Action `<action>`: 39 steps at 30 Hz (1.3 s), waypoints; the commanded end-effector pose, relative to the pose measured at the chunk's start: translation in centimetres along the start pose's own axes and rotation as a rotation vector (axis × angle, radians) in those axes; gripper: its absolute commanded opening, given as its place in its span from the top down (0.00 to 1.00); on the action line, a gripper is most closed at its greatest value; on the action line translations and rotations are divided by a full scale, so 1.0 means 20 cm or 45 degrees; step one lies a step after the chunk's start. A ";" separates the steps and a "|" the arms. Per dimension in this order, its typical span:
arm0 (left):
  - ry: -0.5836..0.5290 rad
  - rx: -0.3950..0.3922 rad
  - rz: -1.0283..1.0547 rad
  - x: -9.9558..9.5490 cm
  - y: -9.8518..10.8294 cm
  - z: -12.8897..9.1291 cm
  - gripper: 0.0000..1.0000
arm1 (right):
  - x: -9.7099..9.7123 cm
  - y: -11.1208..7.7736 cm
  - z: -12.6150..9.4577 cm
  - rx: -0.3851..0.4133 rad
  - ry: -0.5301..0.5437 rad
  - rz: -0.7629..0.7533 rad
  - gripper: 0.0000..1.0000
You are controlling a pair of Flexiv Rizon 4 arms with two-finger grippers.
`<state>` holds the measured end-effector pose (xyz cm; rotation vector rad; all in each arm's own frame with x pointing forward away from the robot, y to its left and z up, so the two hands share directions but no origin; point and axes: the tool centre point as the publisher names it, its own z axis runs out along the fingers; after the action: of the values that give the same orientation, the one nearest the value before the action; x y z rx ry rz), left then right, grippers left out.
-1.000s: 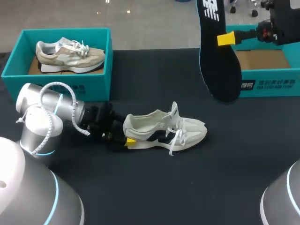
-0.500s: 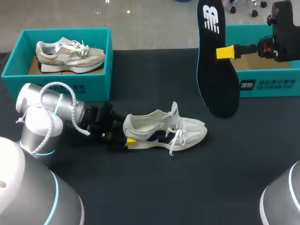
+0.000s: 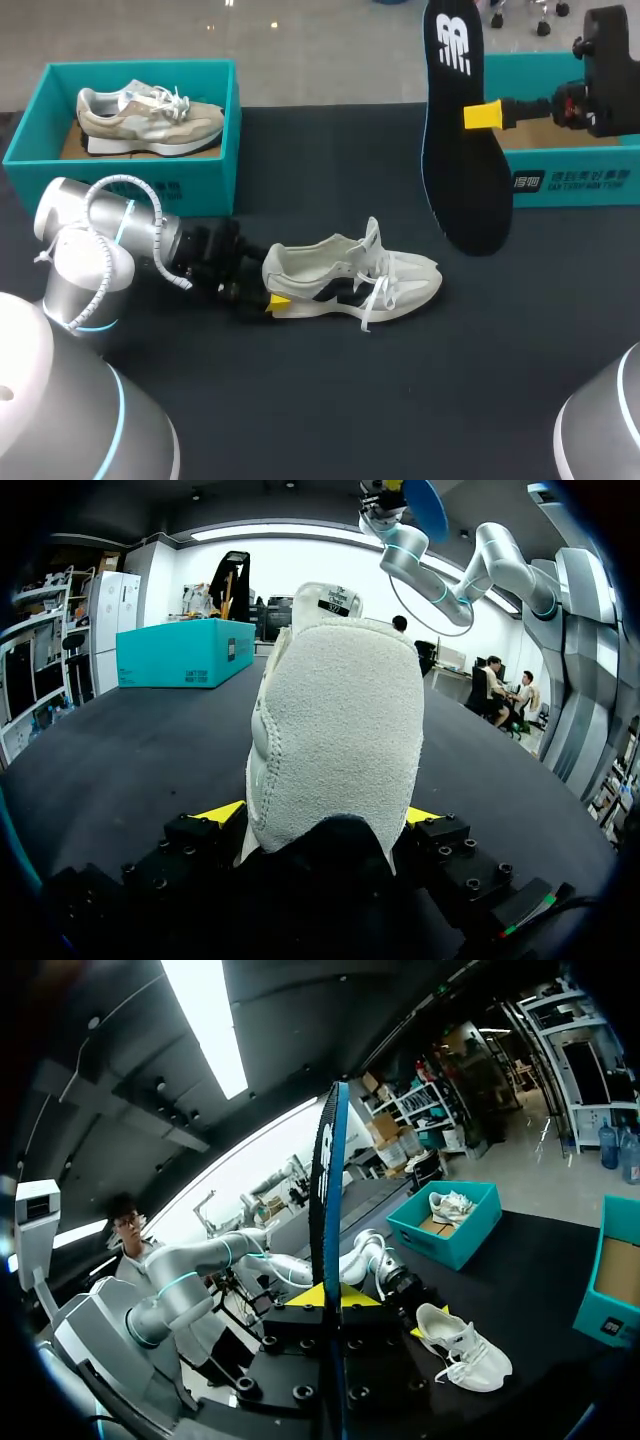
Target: Take the shoe out of the shoebox, open the shoe tongue, remove and reinsert the insole, then place the shoe into the shoebox
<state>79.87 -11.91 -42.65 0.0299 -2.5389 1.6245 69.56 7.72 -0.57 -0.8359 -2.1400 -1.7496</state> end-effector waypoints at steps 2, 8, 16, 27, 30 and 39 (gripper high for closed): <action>0.000 -0.002 -0.001 -0.01 0.01 0.01 1.00 | 0.00 0.00 0.01 0.003 -0.002 0.002 1.00; 0.000 -0.002 -0.001 -0.01 0.01 0.01 1.00 | 0.00 0.00 0.01 0.003 -0.002 0.002 1.00; 0.000 -0.002 -0.001 -0.01 0.01 0.01 1.00 | 0.00 0.00 0.01 0.003 -0.002 0.002 1.00; 0.010 -0.084 0.030 0.02 -0.03 -0.02 0.00 | 0.00 0.00 0.01 0.003 -0.002 0.002 1.00; 0.008 -0.100 0.026 0.02 -0.03 -0.03 0.00 | 0.00 0.00 0.01 0.003 -0.002 0.002 1.00; 0.025 -0.245 0.028 0.04 -0.06 -0.08 0.00 | 0.00 0.00 0.01 0.003 -0.002 0.002 1.00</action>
<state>79.39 -11.04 -42.02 -0.0279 -2.6492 1.4417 69.54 7.69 -0.57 -0.8354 -2.1401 -1.7498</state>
